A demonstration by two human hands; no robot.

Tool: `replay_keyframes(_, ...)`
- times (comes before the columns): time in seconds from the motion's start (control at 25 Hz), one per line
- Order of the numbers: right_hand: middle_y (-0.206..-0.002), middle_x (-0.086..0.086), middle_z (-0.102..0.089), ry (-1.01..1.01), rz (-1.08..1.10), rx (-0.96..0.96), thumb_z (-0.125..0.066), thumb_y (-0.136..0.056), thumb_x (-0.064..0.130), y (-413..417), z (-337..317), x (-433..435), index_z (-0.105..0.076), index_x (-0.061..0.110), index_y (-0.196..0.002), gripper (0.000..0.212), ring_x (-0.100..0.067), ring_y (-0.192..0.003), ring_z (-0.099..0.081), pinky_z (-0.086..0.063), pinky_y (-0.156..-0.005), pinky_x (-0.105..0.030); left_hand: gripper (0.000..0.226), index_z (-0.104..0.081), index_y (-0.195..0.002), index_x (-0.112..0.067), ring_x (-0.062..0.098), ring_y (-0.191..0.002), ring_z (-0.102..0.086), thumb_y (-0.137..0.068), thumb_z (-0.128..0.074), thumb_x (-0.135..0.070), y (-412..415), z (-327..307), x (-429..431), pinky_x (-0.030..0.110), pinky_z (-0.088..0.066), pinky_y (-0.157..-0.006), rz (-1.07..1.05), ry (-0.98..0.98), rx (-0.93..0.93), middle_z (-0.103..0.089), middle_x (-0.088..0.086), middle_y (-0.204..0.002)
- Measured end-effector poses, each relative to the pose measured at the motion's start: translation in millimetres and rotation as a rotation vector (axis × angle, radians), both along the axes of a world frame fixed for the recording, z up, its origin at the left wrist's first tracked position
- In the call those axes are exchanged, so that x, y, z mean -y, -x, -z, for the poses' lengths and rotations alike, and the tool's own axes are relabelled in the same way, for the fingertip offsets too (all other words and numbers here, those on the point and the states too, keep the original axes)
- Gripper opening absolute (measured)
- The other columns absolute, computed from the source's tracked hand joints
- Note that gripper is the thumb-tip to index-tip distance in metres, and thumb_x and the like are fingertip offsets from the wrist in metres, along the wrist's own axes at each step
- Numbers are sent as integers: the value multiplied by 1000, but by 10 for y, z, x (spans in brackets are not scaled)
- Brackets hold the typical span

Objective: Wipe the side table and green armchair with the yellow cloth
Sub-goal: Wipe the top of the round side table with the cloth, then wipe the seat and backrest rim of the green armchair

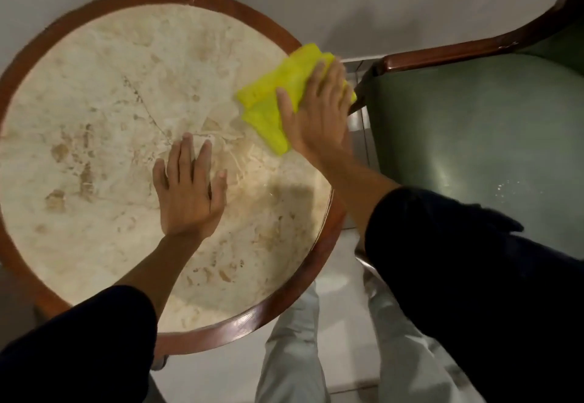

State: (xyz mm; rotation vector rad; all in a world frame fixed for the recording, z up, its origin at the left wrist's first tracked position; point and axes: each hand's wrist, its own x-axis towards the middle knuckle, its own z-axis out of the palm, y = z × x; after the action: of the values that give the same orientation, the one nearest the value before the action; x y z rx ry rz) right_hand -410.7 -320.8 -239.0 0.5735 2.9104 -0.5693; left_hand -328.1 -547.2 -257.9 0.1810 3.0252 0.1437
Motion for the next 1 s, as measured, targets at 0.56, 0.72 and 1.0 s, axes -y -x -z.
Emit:
replay_keyframes(0.56, -149, -12, -36, 361, 422, 203, -68, -69, 70, -1518, -334, -482, -50, 18, -130, 82, -32, -138, -31, -31, -109, -51, 70, -61, -121, -20, 28, -118, -49, -75, -48, -71, -363, -610, -777, 46, -42, -95, 125, -247, 269, -54, 8, -127)
replay_keyframes(0.72, -114, -11, -57, 741, 556, 165, -76, -80, 42, -1676, -422, -713, -60, 7, -93, 41, -27, -110, -52, -46, -99, -47, 56, -55, -118, -6, 39, -100, -61, -77, -65, -43, -646, -651, -1236, 43, -50, -82, 40, -362, 338, -64, 18, -107)
replay_keyframes(1.0, -86, 15, -63, 491, 683, -362, -67, -88, 38, -1819, -823, -2171, -52, 24, -109, 30, -3, -75, -60, -53, -76, -34, 44, -55, -110, -19, 32, -99, -63, -84, -60, -54, -744, -942, -2947, 41, -52, -79, 167, -654, 467, -70, 9, -104)
